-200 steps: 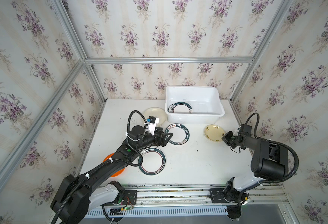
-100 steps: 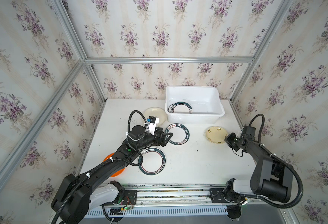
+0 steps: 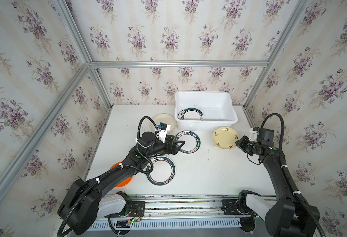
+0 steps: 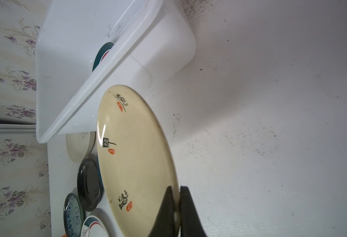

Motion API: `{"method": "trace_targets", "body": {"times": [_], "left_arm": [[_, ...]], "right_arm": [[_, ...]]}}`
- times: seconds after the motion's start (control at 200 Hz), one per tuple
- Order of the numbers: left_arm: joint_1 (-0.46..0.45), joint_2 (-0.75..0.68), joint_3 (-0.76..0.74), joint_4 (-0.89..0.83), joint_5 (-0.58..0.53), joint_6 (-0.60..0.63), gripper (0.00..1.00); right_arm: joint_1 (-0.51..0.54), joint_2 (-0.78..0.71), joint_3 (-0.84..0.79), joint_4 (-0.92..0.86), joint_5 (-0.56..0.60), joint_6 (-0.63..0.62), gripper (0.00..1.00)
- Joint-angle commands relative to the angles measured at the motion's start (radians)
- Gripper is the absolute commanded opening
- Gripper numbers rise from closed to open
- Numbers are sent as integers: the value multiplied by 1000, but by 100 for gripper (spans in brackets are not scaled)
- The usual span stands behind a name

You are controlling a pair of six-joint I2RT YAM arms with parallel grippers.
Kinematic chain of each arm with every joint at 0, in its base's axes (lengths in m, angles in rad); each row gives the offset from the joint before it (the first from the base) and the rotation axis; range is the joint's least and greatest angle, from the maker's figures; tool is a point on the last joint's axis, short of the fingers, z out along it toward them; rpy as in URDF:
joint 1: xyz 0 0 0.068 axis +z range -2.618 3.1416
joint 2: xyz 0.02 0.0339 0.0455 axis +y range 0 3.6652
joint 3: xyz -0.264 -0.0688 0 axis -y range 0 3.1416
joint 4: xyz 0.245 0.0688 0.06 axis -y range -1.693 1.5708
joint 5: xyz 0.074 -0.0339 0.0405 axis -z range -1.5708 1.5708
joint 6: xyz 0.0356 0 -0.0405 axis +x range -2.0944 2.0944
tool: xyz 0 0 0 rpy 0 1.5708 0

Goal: Place the plates into the plastic bin on the countertop
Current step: 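Close the right gripper on the cream plate's rim, then lift the cream plate on edge and carry it toward the bin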

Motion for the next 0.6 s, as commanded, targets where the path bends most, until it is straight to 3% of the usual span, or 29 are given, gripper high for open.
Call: {"method": "trace_targets", "body": {"times": [0.0, 0.285, 0.595], "left_arm": [[-1, 3, 3, 55, 22, -9, 100], [-1, 10, -4, 90, 65, -24, 100], [-1, -21, -31, 89, 53, -15, 100]], "right_arm": [[8, -16, 20, 15, -119, 13, 0], [91, 33, 126, 43, -200, 55, 0], [187, 109, 215, 116, -185, 102, 0]]}}
